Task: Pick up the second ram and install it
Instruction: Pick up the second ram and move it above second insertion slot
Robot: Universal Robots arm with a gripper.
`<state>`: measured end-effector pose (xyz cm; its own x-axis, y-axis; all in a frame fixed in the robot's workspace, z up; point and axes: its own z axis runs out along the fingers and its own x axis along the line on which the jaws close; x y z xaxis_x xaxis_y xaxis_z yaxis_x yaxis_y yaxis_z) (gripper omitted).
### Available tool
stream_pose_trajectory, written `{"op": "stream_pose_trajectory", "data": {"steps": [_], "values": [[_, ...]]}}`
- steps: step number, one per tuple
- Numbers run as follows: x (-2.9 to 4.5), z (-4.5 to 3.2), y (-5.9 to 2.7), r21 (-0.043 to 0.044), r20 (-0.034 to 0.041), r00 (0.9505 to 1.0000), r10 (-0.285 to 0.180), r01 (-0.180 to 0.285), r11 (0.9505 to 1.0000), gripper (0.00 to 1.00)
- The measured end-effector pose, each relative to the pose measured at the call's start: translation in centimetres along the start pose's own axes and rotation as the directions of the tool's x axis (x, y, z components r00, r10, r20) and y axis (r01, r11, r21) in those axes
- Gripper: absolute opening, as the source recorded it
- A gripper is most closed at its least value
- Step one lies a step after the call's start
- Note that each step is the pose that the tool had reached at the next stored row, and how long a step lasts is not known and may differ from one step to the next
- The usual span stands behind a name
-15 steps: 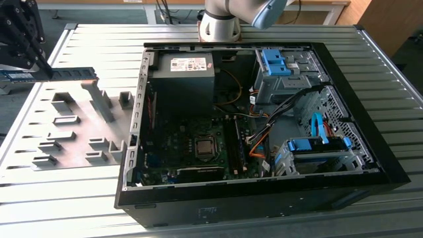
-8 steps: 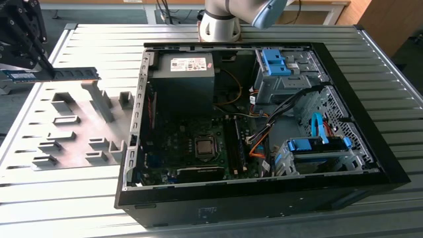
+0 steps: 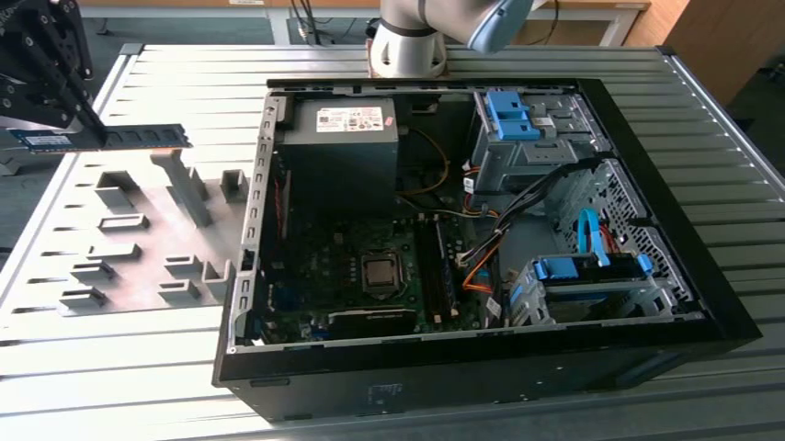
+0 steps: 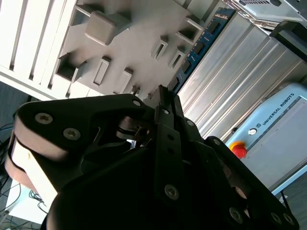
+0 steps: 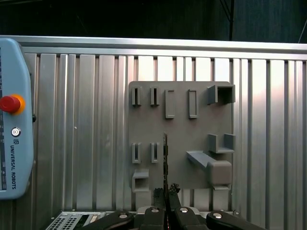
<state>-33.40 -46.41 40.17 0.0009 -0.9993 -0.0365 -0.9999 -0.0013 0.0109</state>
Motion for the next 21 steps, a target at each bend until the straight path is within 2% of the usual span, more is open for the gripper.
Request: {"op": "stream_pose_trajectory", "data": {"steps": [11,21], "values": [[0.00,-0.01,-0.70,0.0000,0.0000,1.0000,0.000,0.000,1.0000,0.14],[0.00,-0.02,-1.76,-0.0001,-0.0001,1.0000,0.000,0.000,1.0000,0.14]]}}
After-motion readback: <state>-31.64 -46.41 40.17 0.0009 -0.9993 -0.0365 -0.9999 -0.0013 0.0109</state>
